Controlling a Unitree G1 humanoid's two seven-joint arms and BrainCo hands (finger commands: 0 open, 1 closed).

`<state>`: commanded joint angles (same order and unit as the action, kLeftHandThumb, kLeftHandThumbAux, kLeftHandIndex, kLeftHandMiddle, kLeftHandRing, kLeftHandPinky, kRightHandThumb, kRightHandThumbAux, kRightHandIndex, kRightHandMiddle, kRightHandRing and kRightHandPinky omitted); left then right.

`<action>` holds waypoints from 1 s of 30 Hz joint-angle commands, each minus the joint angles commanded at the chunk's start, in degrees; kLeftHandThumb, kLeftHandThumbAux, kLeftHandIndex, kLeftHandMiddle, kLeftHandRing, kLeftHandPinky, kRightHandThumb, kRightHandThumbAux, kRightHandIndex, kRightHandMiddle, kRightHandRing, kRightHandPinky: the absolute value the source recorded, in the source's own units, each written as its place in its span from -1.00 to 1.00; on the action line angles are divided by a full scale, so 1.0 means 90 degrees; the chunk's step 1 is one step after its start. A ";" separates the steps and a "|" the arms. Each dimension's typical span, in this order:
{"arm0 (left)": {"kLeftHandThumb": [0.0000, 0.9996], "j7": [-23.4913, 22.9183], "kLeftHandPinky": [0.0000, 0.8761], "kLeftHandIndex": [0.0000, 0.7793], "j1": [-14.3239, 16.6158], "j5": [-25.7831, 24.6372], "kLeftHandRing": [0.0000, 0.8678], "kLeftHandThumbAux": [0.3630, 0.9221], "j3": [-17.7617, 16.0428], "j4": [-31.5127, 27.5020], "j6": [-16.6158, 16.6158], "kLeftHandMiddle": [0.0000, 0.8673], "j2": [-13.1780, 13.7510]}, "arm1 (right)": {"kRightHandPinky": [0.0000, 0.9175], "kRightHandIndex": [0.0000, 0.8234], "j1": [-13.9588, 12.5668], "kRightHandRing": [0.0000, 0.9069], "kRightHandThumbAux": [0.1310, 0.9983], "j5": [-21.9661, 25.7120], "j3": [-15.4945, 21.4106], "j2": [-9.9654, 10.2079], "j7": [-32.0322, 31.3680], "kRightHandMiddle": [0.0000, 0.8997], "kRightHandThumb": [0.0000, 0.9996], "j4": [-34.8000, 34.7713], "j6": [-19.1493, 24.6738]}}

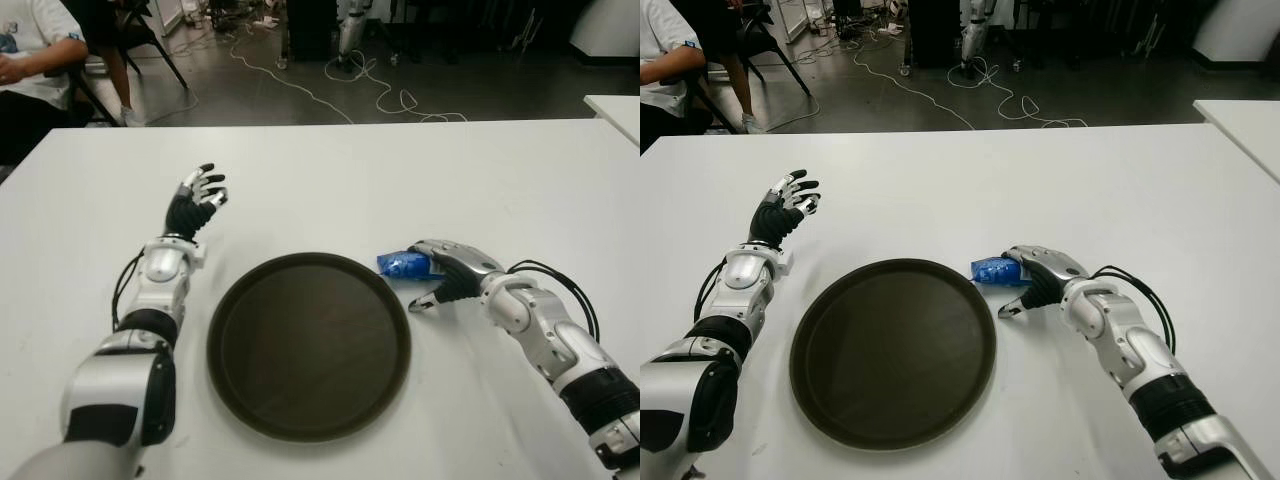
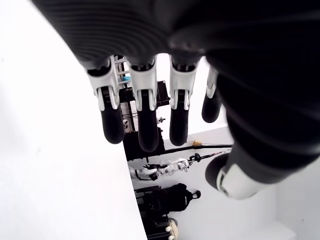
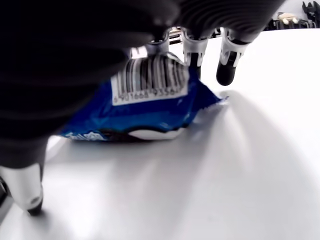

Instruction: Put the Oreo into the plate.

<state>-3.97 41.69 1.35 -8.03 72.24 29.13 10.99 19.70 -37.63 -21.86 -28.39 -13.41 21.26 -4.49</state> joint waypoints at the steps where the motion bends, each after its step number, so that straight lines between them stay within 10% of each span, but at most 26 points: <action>1: -0.63 -0.0015 -0.47 -0.65 0.0000 -0.0009 -0.50 0.16 -0.0005 0.0000 0.0001 -0.49 -0.0002 | -0.88 -0.96 0.0005 -0.89 0.04 0.0011 0.0004 -0.0007 -0.0005 -0.88 -0.97 0.0014 -0.0034; 30: -0.62 -0.0055 -0.47 -0.63 0.0011 -0.0055 -0.50 0.26 -0.0074 0.0005 -0.0041 -0.48 -0.0037 | -0.76 -0.87 0.0074 -0.73 0.06 0.0042 0.0044 0.0014 0.0248 -0.74 -0.99 0.0365 -0.0421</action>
<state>-4.47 41.79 0.85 -8.69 72.29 28.76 10.66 20.37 -37.26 -21.47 -28.26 -11.17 24.55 -8.28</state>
